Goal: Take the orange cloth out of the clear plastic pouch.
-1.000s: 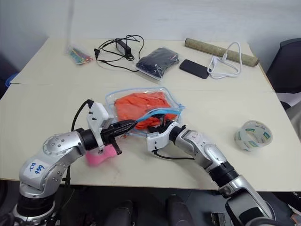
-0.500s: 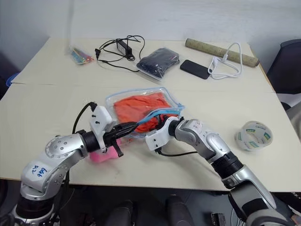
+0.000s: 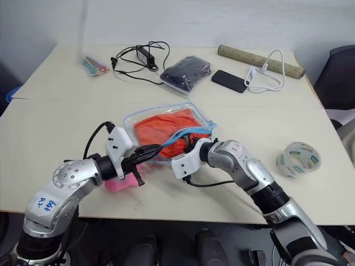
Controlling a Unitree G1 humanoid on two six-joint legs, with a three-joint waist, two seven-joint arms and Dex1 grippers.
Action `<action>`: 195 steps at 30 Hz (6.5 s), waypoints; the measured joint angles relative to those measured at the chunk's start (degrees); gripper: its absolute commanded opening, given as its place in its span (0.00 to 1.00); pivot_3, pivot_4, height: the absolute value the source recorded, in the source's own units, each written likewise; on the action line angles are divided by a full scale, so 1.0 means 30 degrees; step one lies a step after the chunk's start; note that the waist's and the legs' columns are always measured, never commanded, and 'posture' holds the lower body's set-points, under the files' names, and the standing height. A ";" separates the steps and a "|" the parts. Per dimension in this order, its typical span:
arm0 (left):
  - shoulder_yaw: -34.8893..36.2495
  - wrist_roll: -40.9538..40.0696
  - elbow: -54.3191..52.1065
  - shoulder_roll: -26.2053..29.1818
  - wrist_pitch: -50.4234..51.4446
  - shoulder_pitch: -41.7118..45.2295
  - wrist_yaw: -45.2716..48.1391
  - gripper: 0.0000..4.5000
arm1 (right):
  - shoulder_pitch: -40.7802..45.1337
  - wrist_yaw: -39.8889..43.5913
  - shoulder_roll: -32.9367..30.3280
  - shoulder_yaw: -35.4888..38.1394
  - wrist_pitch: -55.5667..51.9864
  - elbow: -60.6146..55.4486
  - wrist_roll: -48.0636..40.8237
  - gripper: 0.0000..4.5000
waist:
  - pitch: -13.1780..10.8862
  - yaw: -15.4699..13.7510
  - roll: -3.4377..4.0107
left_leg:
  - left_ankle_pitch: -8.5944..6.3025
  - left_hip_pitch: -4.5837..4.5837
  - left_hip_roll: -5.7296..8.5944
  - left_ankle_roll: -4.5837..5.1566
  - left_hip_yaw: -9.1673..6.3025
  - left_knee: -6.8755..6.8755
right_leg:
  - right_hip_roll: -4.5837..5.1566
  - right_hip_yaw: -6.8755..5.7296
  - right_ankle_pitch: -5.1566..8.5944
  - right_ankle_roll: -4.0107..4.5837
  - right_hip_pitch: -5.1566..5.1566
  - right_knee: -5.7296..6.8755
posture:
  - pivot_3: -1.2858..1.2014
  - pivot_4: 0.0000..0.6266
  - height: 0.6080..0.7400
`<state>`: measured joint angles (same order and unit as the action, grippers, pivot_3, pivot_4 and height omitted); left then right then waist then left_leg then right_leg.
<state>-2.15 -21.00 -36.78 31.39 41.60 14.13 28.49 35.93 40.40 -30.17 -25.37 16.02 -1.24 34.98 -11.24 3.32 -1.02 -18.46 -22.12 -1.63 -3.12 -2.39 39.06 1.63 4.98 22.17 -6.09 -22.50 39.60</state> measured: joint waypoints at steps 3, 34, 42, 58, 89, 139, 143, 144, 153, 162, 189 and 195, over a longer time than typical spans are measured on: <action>0.0057 -0.0026 -0.0014 -0.0002 -0.0001 -0.0353 -0.0033 0.00 | -0.0330 0.0519 -0.0526 0.0485 -0.0200 -0.0341 -0.0890 0.97 | 0.0000 -0.0035 -0.0001 | -0.0004 -0.0005 0.0014 0.0006 0.0005 0.0000 | 0.0018 -0.0001 0.0000 -0.0001 0.0010 -0.0022 | 0.52 0.24 1.00; 0.0331 -0.0454 -0.0167 -0.0120 0.0226 0.0522 -0.0049 0.00 | 0.0755 -0.0342 -0.0035 -0.0535 0.1295 0.2072 0.1205 0.76 | 0.0001 0.0109 -0.0001 | -0.0007 0.0019 -0.0005 0.0013 0.0009 0.0001 | -0.0011 0.0004 -0.0001 0.0001 0.0010 0.0006 | 0.52 0.24 1.00; 0.0242 -0.0497 -0.0209 -0.0690 0.0400 0.0566 -0.0328 0.00 | 0.2349 -0.2071 0.1652 -0.1428 0.1705 0.4572 0.2488 0.76 | 0.0015 0.0561 -0.0023 | 0.0007 0.0062 -0.0012 -0.0007 0.0011 0.0000 | -0.0021 0.0011 -0.0002 0.0003 0.0030 0.0048 | 0.52 0.24 1.00; 0.0430 -0.0311 0.0502 -0.0962 -0.0436 -0.1029 -0.0577 0.00 | 0.2779 -0.3385 0.3014 -0.1928 0.1667 0.7500 0.2600 0.09 | 0.0015 0.0500 -0.0024 | -0.0026 0.0350 -0.0005 0.0051 -0.0021 -0.0097 | 0.0001 0.0015 -0.0002 0.0006 0.0324 -0.0056 | 0.52 0.24 1.00; 0.1494 0.0659 0.3536 -0.0239 -0.3541 -0.1853 0.0108 0.00 | 0.0764 0.1341 -0.1280 -0.0819 0.2597 0.2688 -0.1988 0.01 | 0.0013 0.0420 -0.0025 | -0.0022 0.0298 0.0002 0.0052 -0.0038 -0.0337 | 0.0046 0.0005 -0.0002 0.0005 0.0312 -0.0310 | 0.52 0.24 1.00; 0.0673 0.3567 0.3703 0.4441 -0.3406 -0.1390 0.3172 0.00 | 0.4924 0.3820 -0.9813 0.2915 0.9820 1.1600 -0.4037 0.01 | -0.0058 -0.0106 0.0082 | -0.0010 0.0264 -0.0004 0.0040 -0.0004 -0.0373 | 0.0074 0.0068 0.0004 0.0016 0.0297 -0.0423 | 0.52 0.24 1.00; 0.1047 0.4184 0.4176 0.4940 -0.3415 -0.1483 0.2877 0.00 | 0.4839 0.3138 -0.9976 0.2881 1.0139 1.2936 -0.3117 0.01 | -0.0062 -0.0040 0.0090 | -0.0020 0.0253 0.0007 0.0057 0.0067 -0.0373 | 0.0082 0.0049 0.0003 0.0014 0.0289 -0.0440 | 0.52 0.24 1.00; 0.1285 0.4230 0.4443 0.5012 -0.3426 -0.1474 0.2837 0.00 | 0.4839 0.2987 -1.0088 0.2882 1.0177 1.3165 -0.2985 0.01 | -0.0063 -0.0014 0.0091 | -0.0021 0.0256 0.0006 0.0058 0.0076 -0.0369 | 0.0082 0.0040 0.0003 0.0013 0.0287 -0.0437 | 0.52 0.24 1.00; 0.1887 0.3666 0.4154 0.4769 -0.3395 -0.1780 0.3502 0.00 | 0.3448 0.2903 -1.1587 0.3596 0.9489 1.3679 -0.3724 0.01 | -0.0069 0.0045 0.0101 | -0.0027 0.0315 -0.0015 0.0069 0.0168 -0.0361 | 0.0059 0.0065 0.0003 0.0012 0.0283 -0.0354 | 0.52 0.24 1.00; 0.1322 0.1024 0.2222 0.2941 -0.1503 0.0518 0.3993 0.00 | 0.1748 0.6241 -1.0805 0.4162 0.6747 0.8318 -0.8716 0.01 | -0.0071 0.0017 0.0105 | -0.0026 0.0309 -0.0019 0.0067 0.0160 -0.0305 | 0.0053 0.0061 0.0000 0.0008 0.0279 -0.0292 | 0.52 0.24 1.00; -0.4014 0.9852 1.1837 0.2127 -0.9534 0.4730 0.2525 0.38 | -0.0065 0.8768 -1.1035 0.5045 0.5912 0.6410 -1.0890 0.00 | -0.0070 -0.0090 0.0104 | -0.0025 0.0307 -0.0014 0.0069 0.0172 -0.0264 | 0.0053 0.0067 -0.0001 0.0005 0.0269 -0.0268 | 0.52 0.24 1.00; -0.3144 1.0294 1.1830 0.2896 -0.9876 0.4339 0.2342 0.00 | -0.0452 0.8348 -1.2149 0.5645 0.6814 0.7305 -0.9962 0.00 | -0.0070 -0.0003 0.0105 | -0.0027 0.0326 -0.0023 0.0071 0.0190 -0.0271 | 0.0050 0.0082 -0.0001 0.0005 0.0267 -0.0258 | 0.52 0.24 1.00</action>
<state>-11.59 9.88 -1.29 40.07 11.97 27.14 35.52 34.58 65.44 -66.62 -8.44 36.47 20.68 5.09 -11.45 3.31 -0.71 -18.54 -21.15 -1.70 -2.90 -1.82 38.24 1.78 5.23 22.17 -6.07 -21.69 38.83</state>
